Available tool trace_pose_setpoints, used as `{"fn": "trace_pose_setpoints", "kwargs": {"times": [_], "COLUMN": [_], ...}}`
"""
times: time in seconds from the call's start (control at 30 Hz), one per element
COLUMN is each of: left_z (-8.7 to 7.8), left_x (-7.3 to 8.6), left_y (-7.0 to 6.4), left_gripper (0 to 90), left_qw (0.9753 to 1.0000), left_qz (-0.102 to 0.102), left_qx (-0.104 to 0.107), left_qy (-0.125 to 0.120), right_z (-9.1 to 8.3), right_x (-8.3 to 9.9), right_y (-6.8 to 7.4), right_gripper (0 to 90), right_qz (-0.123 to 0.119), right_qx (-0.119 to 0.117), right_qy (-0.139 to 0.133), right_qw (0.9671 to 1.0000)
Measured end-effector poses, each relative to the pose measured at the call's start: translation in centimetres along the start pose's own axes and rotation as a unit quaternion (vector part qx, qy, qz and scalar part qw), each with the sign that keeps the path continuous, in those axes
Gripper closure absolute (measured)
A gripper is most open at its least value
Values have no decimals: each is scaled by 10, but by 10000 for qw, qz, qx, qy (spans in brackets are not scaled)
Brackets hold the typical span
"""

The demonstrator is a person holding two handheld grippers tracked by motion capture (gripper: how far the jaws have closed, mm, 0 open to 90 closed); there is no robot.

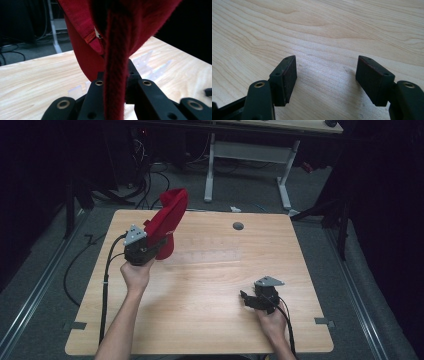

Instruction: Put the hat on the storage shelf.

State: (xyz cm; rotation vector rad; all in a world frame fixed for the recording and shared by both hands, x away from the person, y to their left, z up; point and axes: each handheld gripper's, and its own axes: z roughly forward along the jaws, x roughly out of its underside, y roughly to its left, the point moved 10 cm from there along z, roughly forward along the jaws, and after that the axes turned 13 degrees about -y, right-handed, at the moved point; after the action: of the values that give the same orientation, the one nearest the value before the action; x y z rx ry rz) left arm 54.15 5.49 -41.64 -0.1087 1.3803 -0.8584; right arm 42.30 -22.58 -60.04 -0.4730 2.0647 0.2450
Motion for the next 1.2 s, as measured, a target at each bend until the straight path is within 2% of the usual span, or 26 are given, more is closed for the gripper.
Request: {"fn": "trace_pose_setpoints", "kwargs": {"times": [0.17,0.43,0.8,0.9,1.1,1.2], "left_z": [7,12,12,9,5,1], "left_x": [11,26,31,32,39,43], "left_y": [14,19,22,24,24,27], "left_gripper": [841,838,841,840,833,831], "left_qw": [9997,9991,9992,9993,9990,9990], "left_qz": [116,311,281,204,235,151], "left_qx": [-199,-247,-273,-296,-297,-319], "left_qy": [86,150,106,101,233,256], "right_z": [0,0,0,0,0,0], "right_x": [0,0,0,0,0,0], "right_y": [0,0,1,1,1,1], "right_gripper": [334,334,333,332,332,332], "right_qz": [-5,-6,1,-3,-5,-1], "right_qx": [-1,-10,-8,-9,-9,-8], "right_qy": [-1,-6,-1,-2,-1,-1], "right_qw": [10000,10000,10000,10000,10000,10000]}}
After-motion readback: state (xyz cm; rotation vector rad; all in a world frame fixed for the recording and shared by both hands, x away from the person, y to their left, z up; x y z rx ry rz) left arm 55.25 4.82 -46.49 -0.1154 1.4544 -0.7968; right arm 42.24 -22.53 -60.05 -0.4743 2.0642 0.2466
